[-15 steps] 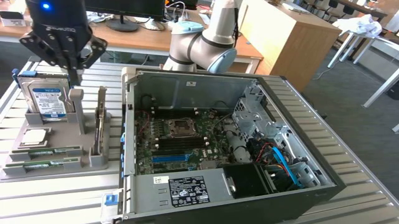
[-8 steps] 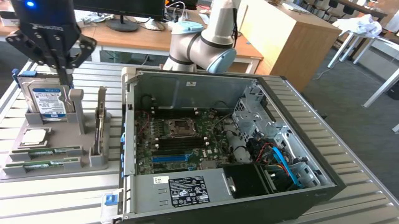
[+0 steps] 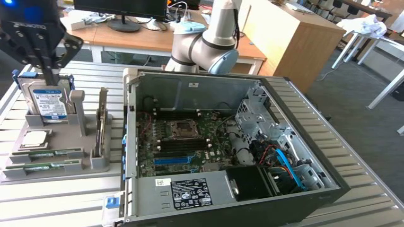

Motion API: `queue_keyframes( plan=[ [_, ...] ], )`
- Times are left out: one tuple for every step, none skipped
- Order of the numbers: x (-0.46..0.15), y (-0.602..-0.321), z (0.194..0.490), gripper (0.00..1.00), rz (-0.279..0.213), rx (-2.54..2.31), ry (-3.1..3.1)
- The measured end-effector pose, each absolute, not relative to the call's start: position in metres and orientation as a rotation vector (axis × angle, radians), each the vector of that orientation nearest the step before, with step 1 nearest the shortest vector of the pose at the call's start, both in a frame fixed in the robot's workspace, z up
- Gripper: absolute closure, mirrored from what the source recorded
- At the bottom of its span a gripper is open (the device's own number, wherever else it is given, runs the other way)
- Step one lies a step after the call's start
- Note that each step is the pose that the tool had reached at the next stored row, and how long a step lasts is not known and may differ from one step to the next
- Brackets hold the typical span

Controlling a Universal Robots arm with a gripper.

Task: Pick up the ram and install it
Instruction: 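Reach for the ram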

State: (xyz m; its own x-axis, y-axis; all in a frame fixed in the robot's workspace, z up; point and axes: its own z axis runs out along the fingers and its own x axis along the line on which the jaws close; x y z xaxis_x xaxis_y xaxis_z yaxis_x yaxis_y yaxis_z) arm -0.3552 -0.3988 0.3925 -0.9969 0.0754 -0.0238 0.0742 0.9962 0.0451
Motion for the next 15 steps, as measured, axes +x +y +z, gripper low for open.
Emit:
queue_keyframes(
  plan=[
    [-0.358,-0.399,0.392,0.9,0.069,0.117,3.113],
    [-0.36,-0.399,0.392,0.9,0.069,0.117,3.113],
    [-0.362,-0.399,0.392,0.9,0.069,0.117,3.113],
    [-0.364,-0.399,0.392,0.9,0.069,0.117,3.113],
    [-0.365,-0.399,0.392,0.9,0.069,0.117,3.113],
    [-0.367,-0.399,0.392,0.9,0.069,0.117,3.113],
    [-0.368,-0.399,0.392,0.9,0.069,0.117,3.113],
    [-0.369,-0.399,0.392,0.9,0.069,0.117,3.113],
    [-0.37,-0.399,0.392,0.9,0.069,0.117,3.113],
    [-0.372,-0.399,0.392,0.9,0.069,0.117,3.113],
    [-0.373,-0.399,0.392,0.9,0.069,0.117,3.113],
    [-0.374,-0.399,0.392,0.9,0.069,0.117,3.113],
    [-0.375,-0.399,0.392,0.9,0.069,0.116,3.113],
    [-0.377,-0.399,0.392,0.9,0.069,0.117,3.113],
    [-0.378,-0.399,0.392,0.9,0.069,0.117,3.113]
  ],
)
